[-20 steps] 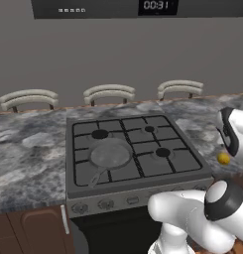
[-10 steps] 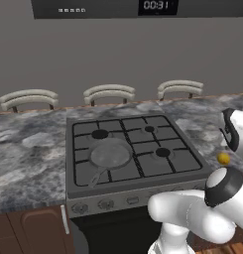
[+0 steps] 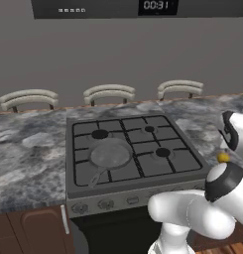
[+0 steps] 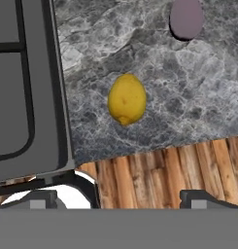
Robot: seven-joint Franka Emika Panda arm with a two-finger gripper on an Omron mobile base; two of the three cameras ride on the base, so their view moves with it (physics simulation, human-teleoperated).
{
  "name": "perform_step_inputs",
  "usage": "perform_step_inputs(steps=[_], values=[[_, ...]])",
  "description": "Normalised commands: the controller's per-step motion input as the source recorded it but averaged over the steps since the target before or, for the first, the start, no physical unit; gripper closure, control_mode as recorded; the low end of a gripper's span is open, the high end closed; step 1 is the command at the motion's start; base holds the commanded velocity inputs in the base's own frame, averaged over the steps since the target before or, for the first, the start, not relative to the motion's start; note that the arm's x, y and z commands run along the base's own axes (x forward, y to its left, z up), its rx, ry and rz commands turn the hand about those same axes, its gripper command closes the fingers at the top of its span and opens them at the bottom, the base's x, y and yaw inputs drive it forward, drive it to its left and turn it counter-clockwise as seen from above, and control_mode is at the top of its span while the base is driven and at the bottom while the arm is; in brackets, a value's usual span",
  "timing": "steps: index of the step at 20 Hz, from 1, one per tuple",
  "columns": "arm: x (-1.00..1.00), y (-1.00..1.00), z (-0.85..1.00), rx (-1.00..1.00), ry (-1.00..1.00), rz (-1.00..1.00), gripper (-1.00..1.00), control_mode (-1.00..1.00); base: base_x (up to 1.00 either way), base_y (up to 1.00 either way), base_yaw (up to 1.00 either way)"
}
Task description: Put the lemon and eggplant in the pan. Then turn on the front left burner and set the heat to medium.
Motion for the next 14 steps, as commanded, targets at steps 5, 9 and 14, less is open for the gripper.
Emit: perform_step_inputs(steps=[5, 9, 14], values=[[0.09, 0.0, -0.2, 0.0, 0.0, 0.0, -1.0, -1.0, 0.0, 0.0, 0.0], [0.12, 0.0, -0.18, 0.0, 0.0, 0.0, -1.0, -1.0, 0.0, 0.0, 0.0], [0.13, 0.0, -0.17, 0.0, 0.01, 0.0, -1.0, -1.0, 0.0, 0.0, 0.0]])
